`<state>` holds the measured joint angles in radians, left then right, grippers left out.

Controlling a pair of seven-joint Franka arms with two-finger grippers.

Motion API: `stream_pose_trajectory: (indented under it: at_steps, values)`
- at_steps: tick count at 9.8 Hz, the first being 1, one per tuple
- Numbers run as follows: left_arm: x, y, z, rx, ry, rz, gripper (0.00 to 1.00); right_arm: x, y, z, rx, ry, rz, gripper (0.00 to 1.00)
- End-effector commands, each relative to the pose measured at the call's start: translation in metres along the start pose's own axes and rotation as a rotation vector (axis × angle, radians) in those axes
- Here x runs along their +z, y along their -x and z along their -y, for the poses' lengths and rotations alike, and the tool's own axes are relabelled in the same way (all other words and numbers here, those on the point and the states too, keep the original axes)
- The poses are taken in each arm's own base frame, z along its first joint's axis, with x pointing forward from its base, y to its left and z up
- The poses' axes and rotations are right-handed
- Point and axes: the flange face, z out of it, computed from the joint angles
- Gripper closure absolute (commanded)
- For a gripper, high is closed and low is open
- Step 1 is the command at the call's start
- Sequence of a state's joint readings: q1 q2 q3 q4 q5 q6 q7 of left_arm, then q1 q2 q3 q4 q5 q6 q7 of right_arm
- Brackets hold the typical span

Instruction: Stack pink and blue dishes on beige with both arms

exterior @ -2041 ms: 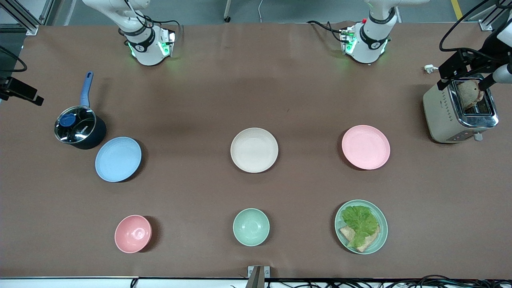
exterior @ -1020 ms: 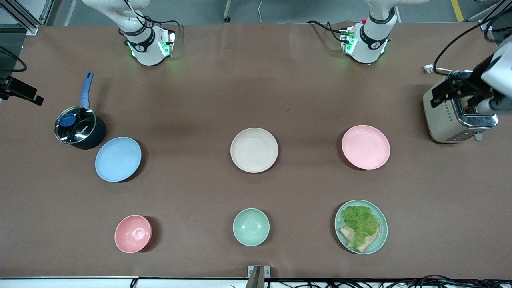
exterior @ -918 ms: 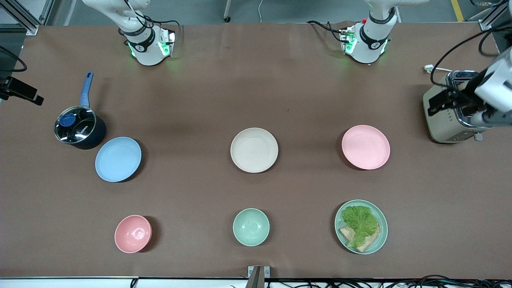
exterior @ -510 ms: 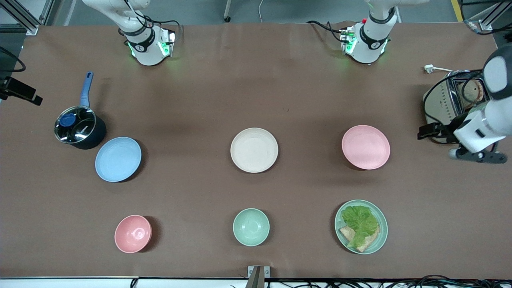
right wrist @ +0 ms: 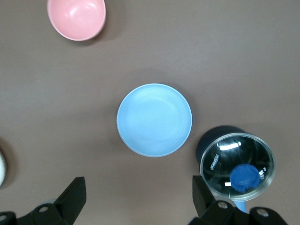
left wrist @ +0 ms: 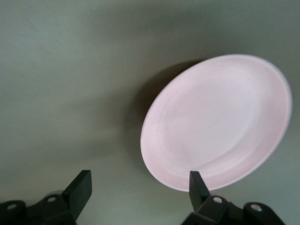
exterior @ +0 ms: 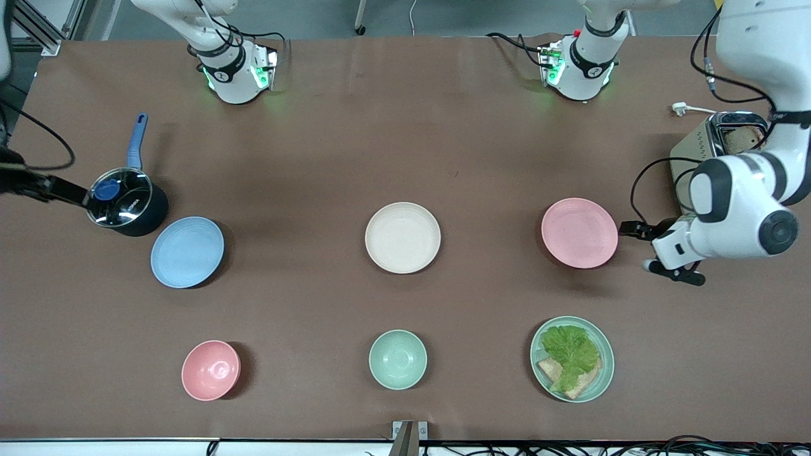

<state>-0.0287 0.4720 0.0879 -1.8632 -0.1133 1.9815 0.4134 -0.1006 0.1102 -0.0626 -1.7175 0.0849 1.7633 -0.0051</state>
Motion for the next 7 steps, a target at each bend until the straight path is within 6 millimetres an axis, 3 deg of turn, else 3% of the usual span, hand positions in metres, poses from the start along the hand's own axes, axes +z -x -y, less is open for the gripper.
stream_pose_trajectory:
  at_steps: [1,4,5,7]
  values:
    - [0.04,-0.009,0.006,0.008,0.017,0.029,0.27,0.079,-0.015,-0.04,-0.053,-0.054,0.025,0.0]
    - [0.066,-0.005,0.004,0.001,0.017,0.019,0.42,0.194,-0.042,-0.089,-0.132,-0.135,0.026,0.0]
    - [0.073,-0.003,0.004,-0.011,0.027,0.007,0.54,0.225,-0.046,-0.104,-0.151,-0.142,0.025,0.0]
    - [0.073,-0.003,0.004,-0.015,0.026,-0.006,0.9,0.261,-0.048,-0.112,-0.237,-0.178,0.021,0.0]
